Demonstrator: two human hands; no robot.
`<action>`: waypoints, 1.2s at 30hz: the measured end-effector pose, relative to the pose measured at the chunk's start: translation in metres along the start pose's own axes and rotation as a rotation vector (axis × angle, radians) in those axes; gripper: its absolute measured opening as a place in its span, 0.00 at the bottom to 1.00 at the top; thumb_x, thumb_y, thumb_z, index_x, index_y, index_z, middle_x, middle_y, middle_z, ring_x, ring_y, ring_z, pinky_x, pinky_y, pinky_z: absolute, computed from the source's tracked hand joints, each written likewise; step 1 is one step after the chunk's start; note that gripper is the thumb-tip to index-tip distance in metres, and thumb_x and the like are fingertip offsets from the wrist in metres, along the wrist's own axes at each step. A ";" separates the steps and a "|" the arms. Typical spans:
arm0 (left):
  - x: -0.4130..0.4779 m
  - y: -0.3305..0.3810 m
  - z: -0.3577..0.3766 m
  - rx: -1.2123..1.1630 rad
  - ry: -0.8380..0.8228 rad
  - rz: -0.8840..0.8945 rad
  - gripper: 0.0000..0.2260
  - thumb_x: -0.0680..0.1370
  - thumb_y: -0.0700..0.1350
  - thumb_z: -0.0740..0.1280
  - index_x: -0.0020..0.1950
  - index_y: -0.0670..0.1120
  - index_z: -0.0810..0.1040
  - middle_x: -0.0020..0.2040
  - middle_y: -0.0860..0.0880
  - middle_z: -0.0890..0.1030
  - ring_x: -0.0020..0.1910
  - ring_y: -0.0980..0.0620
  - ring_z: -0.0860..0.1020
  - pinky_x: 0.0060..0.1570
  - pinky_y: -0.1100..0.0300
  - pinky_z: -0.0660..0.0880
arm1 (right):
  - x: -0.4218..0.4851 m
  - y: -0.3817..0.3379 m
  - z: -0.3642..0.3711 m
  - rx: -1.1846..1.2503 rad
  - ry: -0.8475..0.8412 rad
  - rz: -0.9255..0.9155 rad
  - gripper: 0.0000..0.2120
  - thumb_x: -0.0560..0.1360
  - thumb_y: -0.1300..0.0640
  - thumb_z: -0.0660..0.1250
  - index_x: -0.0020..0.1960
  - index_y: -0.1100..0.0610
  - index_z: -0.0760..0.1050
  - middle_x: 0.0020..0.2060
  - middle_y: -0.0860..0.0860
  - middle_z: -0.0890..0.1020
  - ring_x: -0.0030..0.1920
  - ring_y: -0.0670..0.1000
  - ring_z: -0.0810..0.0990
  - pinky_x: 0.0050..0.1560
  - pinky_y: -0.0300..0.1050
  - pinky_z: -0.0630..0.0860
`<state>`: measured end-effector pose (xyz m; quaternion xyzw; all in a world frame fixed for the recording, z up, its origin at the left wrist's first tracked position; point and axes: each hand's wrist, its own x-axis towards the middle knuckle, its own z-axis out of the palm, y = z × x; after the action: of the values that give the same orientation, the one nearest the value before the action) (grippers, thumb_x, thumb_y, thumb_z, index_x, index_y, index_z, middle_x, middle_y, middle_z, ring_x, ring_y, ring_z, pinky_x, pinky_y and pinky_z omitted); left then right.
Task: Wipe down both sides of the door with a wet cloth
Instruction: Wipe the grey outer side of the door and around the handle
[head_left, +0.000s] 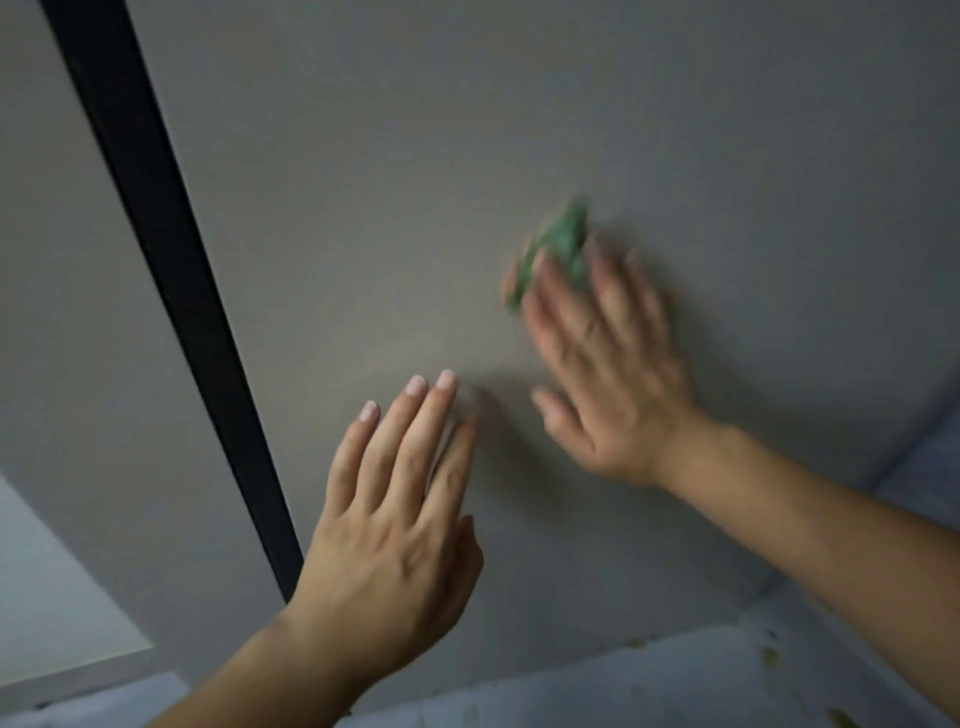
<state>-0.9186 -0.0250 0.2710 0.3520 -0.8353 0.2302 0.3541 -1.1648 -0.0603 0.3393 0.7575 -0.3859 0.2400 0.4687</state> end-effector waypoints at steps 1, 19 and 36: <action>-0.004 -0.001 0.001 0.008 -0.004 0.007 0.37 0.72 0.47 0.70 0.79 0.37 0.65 0.84 0.38 0.54 0.84 0.38 0.53 0.81 0.41 0.50 | -0.023 -0.005 0.007 -0.028 -0.067 -0.134 0.35 0.82 0.46 0.55 0.83 0.59 0.48 0.82 0.55 0.52 0.82 0.60 0.45 0.81 0.59 0.41; -0.085 0.034 0.055 0.074 -0.180 -0.101 0.39 0.74 0.48 0.68 0.82 0.37 0.59 0.84 0.37 0.49 0.84 0.36 0.48 0.81 0.39 0.46 | -0.097 -0.052 0.032 -0.127 -0.218 -0.436 0.32 0.78 0.56 0.61 0.81 0.58 0.60 0.80 0.52 0.63 0.80 0.56 0.59 0.79 0.55 0.49; -0.112 0.055 0.092 0.018 -0.220 -0.115 0.38 0.74 0.48 0.68 0.81 0.36 0.60 0.84 0.36 0.47 0.84 0.36 0.47 0.81 0.38 0.46 | -0.175 -0.032 0.059 -0.022 -0.132 -0.323 0.33 0.76 0.58 0.62 0.81 0.59 0.60 0.81 0.52 0.60 0.81 0.58 0.59 0.81 0.57 0.52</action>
<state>-0.9437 -0.0003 0.1201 0.4255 -0.8456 0.1768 0.2697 -1.2416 -0.0422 0.1693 0.8185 -0.2915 0.1071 0.4834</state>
